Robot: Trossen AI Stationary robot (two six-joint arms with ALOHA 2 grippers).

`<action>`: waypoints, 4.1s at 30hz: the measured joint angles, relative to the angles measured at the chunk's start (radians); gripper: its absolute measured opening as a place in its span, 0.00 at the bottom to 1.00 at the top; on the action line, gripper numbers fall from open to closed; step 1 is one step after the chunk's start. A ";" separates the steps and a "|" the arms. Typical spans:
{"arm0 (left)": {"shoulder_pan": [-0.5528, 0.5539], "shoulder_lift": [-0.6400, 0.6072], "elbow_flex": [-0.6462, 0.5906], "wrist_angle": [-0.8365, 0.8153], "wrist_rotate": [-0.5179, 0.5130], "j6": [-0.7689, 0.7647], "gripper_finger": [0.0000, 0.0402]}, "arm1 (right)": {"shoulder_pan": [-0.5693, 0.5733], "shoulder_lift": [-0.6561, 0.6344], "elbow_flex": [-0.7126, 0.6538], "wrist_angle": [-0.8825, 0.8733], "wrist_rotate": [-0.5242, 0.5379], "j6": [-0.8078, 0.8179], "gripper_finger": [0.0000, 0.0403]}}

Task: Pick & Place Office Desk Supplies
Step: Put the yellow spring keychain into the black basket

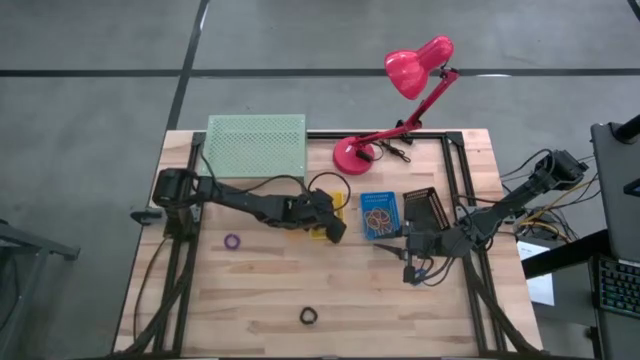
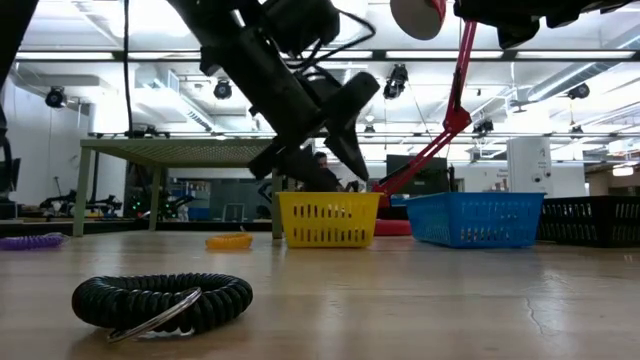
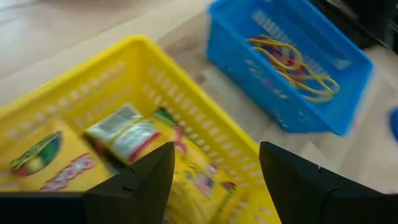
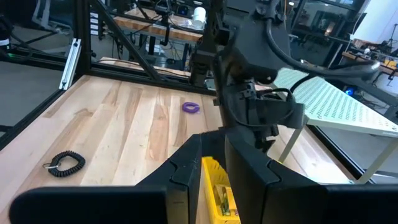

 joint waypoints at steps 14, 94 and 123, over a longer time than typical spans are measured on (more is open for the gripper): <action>-0.212 -0.069 0.000 0.092 -0.110 0.525 0.56 | 0.000 0.000 0.000 0.000 0.000 0.000 0.17; -0.262 -0.161 -0.502 0.161 -0.182 0.406 0.49 | 0.000 0.000 0.000 0.000 0.000 0.000 0.17; -0.233 -0.156 -0.527 0.225 -0.183 0.482 0.07 | 0.000 0.000 0.000 0.001 0.000 0.000 0.17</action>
